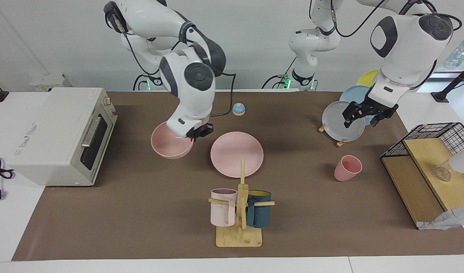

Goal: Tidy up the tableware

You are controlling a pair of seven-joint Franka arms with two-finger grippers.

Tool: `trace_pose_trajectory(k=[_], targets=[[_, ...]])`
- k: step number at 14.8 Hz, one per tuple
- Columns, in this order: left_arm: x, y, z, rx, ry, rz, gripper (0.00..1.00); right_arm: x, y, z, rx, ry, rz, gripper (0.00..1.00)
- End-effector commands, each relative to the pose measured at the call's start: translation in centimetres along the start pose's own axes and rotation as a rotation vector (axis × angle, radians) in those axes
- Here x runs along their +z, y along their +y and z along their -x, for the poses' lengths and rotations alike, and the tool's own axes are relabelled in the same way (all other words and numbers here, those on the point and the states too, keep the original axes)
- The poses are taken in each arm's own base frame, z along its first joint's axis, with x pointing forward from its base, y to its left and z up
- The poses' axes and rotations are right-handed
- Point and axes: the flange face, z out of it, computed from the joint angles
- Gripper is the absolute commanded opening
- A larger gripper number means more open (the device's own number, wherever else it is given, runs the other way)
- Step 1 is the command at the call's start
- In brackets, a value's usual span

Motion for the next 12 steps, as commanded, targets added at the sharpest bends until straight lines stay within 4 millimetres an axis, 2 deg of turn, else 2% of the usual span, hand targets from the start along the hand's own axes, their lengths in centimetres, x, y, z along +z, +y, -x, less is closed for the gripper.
trace_pose_trajectory(k=[1,3,5,6,7,9,10,12], targets=[[5.6,-0.6,-3.9,-0.026,0.004,0.028,1.0,-1.4,-6.8,0.9,0.026,0.08,-0.027,0.0],[9.0,-1.0,-5.2,-0.031,0.002,0.025,1.0,-1.4,-11.3,1.8,0.054,0.095,-0.062,0.0],[10.6,-1.0,-5.5,-0.033,-0.01,0.024,1.0,-0.1,-15.4,2.7,0.072,0.116,-0.087,0.0],[11.4,-1.1,-5.6,-0.037,-0.015,0.024,1.0,0.9,-16.6,2.6,0.082,0.122,-0.103,0.0],[12.5,-1.2,-5.3,-0.04,-0.018,0.023,1.0,1.9,-17.2,2.0,0.096,0.13,-0.126,0.0],[13.3,-1.1,-5.1,-0.04,-0.02,0.025,1.0,2.2,-16.3,1.0,0.113,0.138,-0.135,0.0],[13.7,-1.1,-4.9,-0.046,-0.027,0.024,1.0,2.3,-16.5,0.9,0.113,0.152,-0.149,0.0],[14.6,-1.0,-4.5,-0.054,-0.043,0.022,1.0,3.7,-17.3,1.4,0.097,0.143,-0.138,0.0]])
